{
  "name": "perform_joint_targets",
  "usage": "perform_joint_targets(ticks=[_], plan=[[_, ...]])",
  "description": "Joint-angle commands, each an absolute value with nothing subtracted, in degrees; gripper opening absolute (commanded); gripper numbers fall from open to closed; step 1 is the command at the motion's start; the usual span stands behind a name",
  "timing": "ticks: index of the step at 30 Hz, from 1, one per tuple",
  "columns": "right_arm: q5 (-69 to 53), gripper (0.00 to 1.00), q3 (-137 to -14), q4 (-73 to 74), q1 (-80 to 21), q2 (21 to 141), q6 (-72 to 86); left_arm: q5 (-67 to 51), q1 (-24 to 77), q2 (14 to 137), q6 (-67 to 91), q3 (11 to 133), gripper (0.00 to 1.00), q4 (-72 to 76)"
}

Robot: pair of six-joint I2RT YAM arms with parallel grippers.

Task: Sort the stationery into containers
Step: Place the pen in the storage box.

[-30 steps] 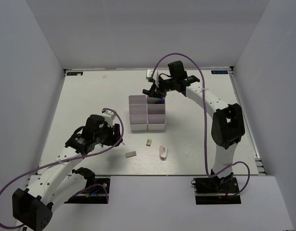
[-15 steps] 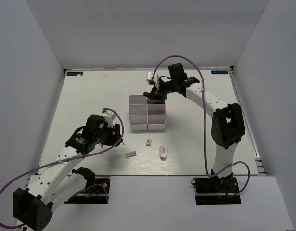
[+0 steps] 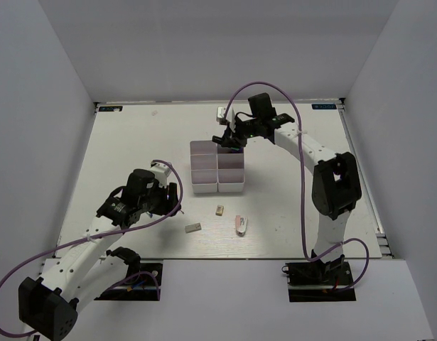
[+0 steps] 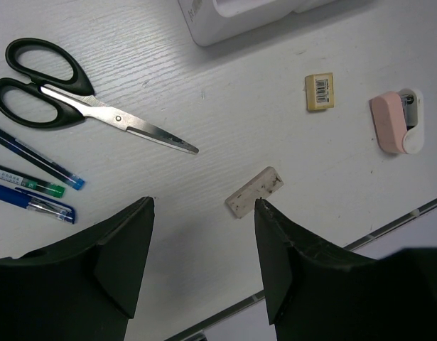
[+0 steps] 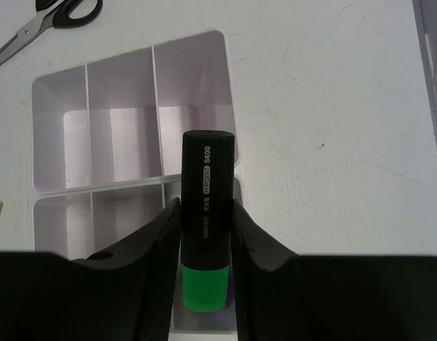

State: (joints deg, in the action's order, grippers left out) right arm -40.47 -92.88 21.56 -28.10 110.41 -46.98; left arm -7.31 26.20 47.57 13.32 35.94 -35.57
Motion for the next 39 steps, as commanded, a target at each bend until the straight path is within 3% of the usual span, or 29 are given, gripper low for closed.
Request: perform_joint_targets(ticks=[1,11,19,22,26,29,36,39], plan=[[-40.5,0.28,-93.1,21.5,-27.9,111.0,-47.7,-7.5,26.0,47.0,12.7,35.9,0.69,-35.2],[-40.3,0.28,-94.3,20.0,-28.3,112.1,-45.4,-7.4,25.9,47.2,12.8,35.8,0.69,-35.2],[-40.4,0.35,-94.6,19.4,-28.3,112.9,-43.9,-7.3,25.9,47.2,12.7,35.7,0.69,-35.2],[-40.4,0.39,-94.7,19.3,-28.6,113.1,-43.2,-7.4,25.9,47.3,12.7,35.8,0.69,-35.3],[-40.4,0.57,-94.7,18.9,-28.4,113.1,-42.8,-7.5,25.9,47.0,12.8,35.7,0.69,-35.2],[-40.5,0.63,-94.9,18.8,-28.5,112.7,-42.5,-7.4,26.0,47.4,12.7,35.8,0.69,-35.3],[-41.2,0.63,-96.2,18.8,-28.2,110.8,-39.3,-7.6,26.1,47.3,12.7,35.7,0.67,-35.2],[-42.7,0.57,-96.3,19.5,-28.0,107.8,-35.6,-8.0,25.9,47.5,12.8,35.6,0.66,-35.0]])
